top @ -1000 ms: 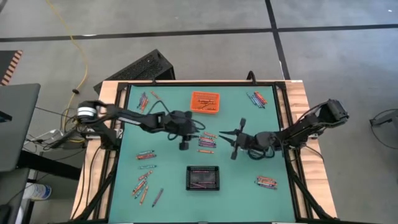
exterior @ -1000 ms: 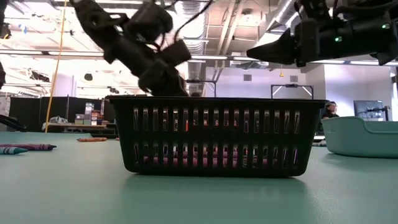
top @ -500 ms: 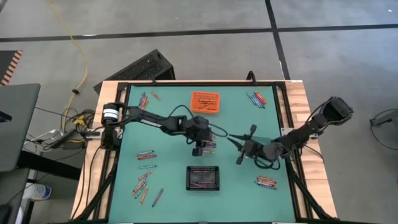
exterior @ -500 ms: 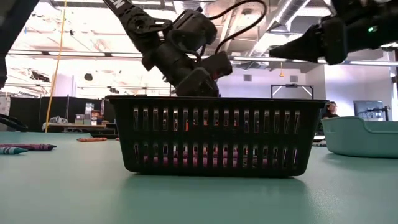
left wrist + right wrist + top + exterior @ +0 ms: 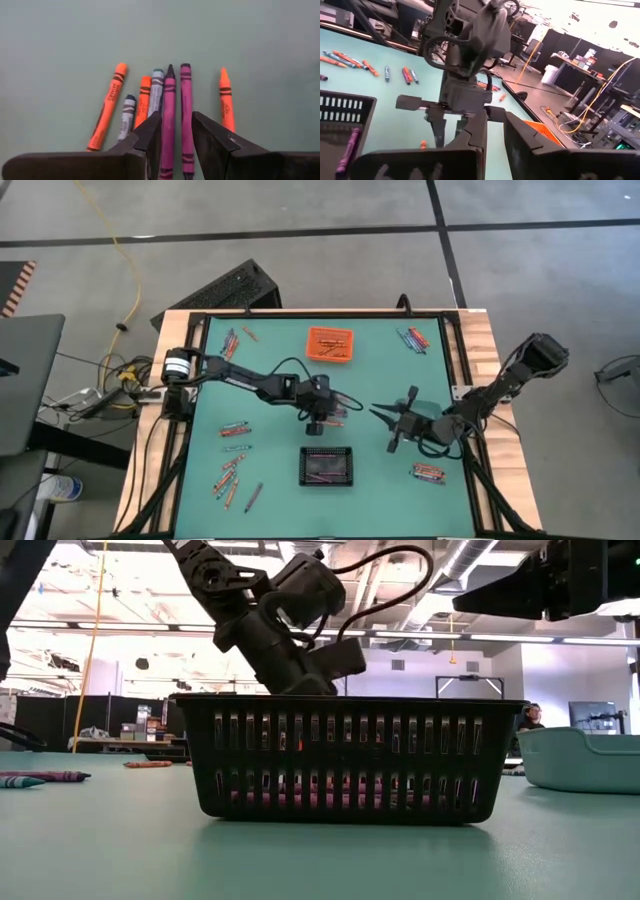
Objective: Sort crayons
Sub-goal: Put the blue crayon into the blue bin
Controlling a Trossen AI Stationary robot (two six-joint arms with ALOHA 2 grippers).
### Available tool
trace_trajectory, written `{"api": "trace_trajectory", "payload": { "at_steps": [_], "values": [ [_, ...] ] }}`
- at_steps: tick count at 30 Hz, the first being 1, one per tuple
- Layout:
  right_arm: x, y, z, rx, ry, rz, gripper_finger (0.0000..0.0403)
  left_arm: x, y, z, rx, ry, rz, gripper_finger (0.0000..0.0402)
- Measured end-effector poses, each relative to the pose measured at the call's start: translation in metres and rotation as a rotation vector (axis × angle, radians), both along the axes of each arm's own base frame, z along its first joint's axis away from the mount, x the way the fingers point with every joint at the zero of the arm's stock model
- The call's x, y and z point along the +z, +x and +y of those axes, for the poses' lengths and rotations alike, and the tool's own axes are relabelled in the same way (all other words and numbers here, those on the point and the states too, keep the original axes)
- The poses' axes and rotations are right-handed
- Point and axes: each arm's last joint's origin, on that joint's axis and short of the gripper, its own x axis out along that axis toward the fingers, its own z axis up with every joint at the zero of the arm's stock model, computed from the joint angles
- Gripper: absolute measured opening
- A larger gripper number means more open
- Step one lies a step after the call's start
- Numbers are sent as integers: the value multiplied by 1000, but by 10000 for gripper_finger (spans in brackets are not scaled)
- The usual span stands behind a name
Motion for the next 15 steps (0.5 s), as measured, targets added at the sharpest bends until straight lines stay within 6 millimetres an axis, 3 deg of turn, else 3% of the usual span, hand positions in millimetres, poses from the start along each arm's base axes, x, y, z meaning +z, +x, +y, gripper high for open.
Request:
{"api": "trace_trajectory", "payload": {
  "at_steps": [7, 15],
  "values": [
    [0, 4, -7, -34, 2, -1, 66, 0, 0, -1, -45, 18, -5, 96],
    [0, 7, -14, -65, 16, -5, 66, 4, 2, 18, 5, 53, -48, 96]
  ]
}}
